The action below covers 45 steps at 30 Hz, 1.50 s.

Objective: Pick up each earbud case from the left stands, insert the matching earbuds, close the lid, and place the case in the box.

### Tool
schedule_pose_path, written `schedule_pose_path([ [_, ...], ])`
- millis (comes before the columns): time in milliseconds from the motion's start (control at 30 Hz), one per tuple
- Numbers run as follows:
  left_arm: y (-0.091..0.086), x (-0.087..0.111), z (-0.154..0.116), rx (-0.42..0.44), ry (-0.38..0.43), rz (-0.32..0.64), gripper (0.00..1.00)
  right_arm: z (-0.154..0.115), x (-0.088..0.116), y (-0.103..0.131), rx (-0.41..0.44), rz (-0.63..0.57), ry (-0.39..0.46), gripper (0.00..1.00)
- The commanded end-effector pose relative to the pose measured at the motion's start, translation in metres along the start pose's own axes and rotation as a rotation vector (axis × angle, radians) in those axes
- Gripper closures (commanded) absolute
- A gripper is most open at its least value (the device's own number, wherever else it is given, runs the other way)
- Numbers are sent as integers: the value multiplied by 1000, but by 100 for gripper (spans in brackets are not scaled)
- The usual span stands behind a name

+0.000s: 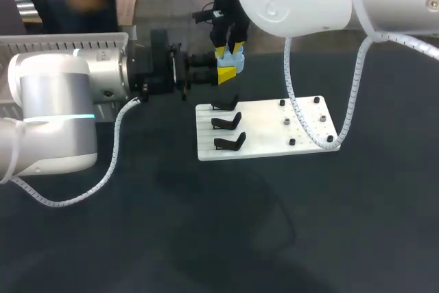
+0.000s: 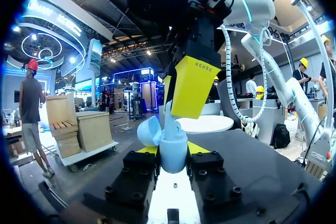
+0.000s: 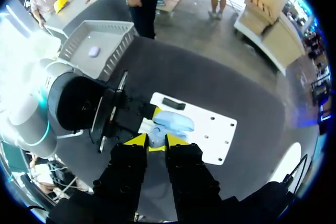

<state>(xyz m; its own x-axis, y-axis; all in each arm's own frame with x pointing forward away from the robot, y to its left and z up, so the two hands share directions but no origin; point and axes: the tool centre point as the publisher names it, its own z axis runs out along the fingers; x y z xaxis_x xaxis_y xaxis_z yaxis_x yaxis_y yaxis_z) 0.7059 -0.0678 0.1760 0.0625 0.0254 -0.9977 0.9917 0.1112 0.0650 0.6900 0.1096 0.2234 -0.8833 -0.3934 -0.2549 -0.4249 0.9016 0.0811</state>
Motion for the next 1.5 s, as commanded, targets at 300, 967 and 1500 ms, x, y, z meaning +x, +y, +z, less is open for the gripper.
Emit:
schedule_pose_path([
  [300,-2,1,0,-9,-4,4,100,1,1,0,2,0,-3,100],
  [967,-2,1,0,-9,-4,4,100,4,0,1,10,-16,11,100],
  [1500,-2,1,0,-9,-4,4,100,11,-2,-1,22,-31,39,100],
])
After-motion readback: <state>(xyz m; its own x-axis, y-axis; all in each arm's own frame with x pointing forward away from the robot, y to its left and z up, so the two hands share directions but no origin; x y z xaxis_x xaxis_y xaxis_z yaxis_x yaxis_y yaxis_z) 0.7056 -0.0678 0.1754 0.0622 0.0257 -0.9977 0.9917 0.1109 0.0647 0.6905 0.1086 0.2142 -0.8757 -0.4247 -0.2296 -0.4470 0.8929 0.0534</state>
